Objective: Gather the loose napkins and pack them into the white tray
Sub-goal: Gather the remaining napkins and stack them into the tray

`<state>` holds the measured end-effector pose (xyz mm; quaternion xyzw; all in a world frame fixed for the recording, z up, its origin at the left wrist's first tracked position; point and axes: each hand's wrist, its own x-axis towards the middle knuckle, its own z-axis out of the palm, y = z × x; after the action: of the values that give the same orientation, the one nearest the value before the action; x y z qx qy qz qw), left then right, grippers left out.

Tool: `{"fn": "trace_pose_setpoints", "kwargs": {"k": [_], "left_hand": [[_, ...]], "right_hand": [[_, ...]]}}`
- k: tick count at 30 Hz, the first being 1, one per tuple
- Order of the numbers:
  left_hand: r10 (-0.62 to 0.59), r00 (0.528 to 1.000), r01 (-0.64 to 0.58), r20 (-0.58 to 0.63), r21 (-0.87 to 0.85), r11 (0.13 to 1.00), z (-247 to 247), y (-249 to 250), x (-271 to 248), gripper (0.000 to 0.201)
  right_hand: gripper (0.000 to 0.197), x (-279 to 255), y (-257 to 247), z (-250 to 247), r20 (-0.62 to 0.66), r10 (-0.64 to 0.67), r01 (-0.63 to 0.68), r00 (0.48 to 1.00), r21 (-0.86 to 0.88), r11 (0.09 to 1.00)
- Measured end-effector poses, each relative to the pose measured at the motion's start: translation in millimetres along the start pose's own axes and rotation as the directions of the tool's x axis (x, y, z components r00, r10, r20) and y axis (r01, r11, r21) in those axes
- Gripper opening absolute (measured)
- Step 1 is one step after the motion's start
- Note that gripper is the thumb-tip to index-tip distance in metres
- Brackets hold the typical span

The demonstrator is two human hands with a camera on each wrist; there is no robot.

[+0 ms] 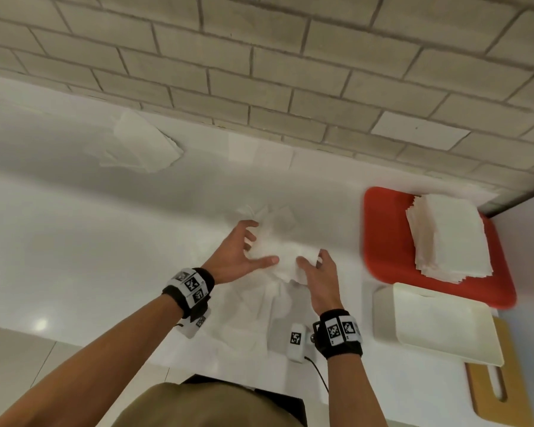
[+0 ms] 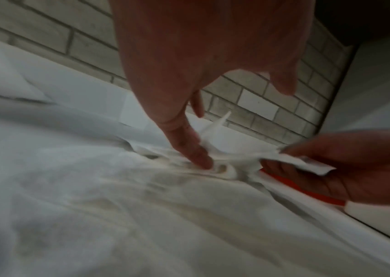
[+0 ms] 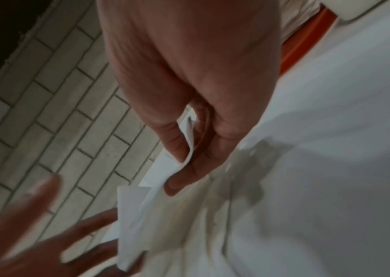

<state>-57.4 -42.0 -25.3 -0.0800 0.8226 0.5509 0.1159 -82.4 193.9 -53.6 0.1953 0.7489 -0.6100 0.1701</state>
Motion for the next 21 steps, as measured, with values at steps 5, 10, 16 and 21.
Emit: {"fn": "trace_pose_setpoints", "kwargs": {"k": [5,10,16,21], "left_hand": [[0.03,0.983,-0.011,-0.183,0.106,0.994,19.7,-9.3,15.9,0.068],[0.013,0.961,0.002,-0.275,0.056,0.998,7.1,-13.0,20.9,0.023],[-0.141,0.979,0.064,-0.147,-0.436,0.898,1.7,-12.0,4.6,0.026],[-0.161,0.986,0.131,-0.052,-0.366,0.921,-2.8,-27.8,-0.6,0.025]], "right_hand": [[0.036,-25.3,-7.3,-0.8,0.19,0.065,-0.089,0.98,0.123,0.988],[0.03,-27.2,5.9,-9.3,0.168,0.155,-0.166,0.974,0.053,0.985],[0.036,-32.0,-34.0,-9.0,-0.141,-0.284,0.251,0.948,-0.216,0.944],[0.035,-73.1,-97.9,-6.0,0.289,-0.404,0.331,0.868,0.27,0.904]]}}
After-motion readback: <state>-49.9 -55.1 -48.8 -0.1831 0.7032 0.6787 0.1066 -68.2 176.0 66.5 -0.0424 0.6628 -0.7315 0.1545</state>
